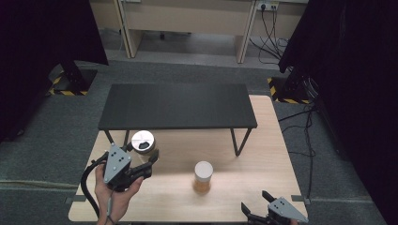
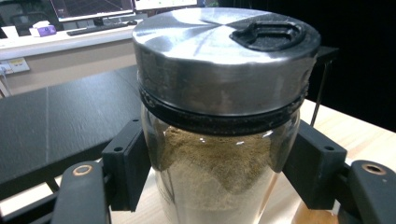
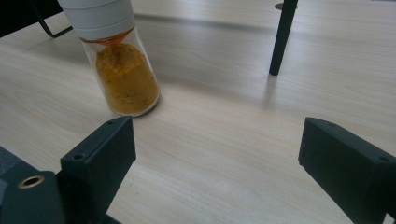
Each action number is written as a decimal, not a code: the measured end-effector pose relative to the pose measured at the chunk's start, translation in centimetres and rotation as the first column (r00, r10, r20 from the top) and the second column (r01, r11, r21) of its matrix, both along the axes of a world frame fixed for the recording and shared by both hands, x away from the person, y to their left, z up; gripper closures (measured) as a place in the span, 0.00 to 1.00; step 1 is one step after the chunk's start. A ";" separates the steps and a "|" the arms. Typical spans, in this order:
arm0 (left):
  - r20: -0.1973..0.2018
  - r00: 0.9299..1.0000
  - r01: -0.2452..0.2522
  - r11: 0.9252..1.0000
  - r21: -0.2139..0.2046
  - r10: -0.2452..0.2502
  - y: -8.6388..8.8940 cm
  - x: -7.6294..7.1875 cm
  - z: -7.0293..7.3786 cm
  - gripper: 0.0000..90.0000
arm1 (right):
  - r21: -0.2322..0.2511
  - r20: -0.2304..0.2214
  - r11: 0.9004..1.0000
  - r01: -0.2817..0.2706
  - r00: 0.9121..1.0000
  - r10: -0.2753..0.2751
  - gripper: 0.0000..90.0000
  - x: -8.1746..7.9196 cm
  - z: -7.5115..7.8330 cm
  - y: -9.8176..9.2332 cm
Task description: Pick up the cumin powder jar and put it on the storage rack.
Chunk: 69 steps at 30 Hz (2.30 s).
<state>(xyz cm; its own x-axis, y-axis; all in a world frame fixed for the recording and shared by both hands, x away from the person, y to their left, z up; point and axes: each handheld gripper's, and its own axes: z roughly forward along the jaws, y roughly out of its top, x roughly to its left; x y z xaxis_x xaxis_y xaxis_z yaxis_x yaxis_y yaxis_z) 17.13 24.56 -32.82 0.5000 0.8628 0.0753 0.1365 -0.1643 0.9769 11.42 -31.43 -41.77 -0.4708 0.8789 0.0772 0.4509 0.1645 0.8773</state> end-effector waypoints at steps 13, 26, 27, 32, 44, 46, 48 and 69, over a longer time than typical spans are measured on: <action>0.038 0.999 -0.013 1.000 0.000 0.013 0.0 1.6 2.2 0.34 | -0.001 0.003 1.000 0.003 1.000 -0.003 0.12 0.0 0.0 -0.1; 0.024 0.999 -0.044 0.999 -0.006 0.045 0.2 4.2 3.8 0.33 | 0.000 -0.007 1.000 0.009 1.000 -0.009 0.12 0.1 -0.2 -0.2; 0.022 0.999 -0.046 0.999 -0.006 0.046 0.3 4.5 4.0 0.33 | 0.000 -0.007 1.000 0.009 1.000 -0.009 0.12 0.2 -0.2 -0.2; 0.020 0.998 -0.056 0.998 -0.002 0.056 0.3 5.3 4.1 0.33 | 0.004 -0.014 1.000 0.018 1.000 -0.018 0.12 0.3 -0.4 -0.4; 0.014 0.994 -0.107 0.994 0.014 0.106 0.2 7.8 4.6 0.33 | 0.006 -0.016 1.000 0.023 1.000 -0.023 0.12 0.5 -0.4 -0.6; 0.008 0.994 -0.110 0.994 0.010 0.110 0.3 8.2 4.6 0.33 | 0.006 -0.014 1.000 0.025 1.000 -0.025 0.12 0.5 -0.4 -0.6; 0.004 0.993 -0.116 0.993 0.022 0.116 0.3 8.5 4.7 0.33 | 0.006 -0.016 1.000 0.025 1.000 -0.025 0.12 0.5 -0.4 -0.6; -0.056 0.984 -0.163 0.982 0.097 0.169 -0.8 12.3 4.9 0.33 | 0.005 -0.019 1.000 0.025 1.000 -0.025 0.12 0.6 -0.4 -0.5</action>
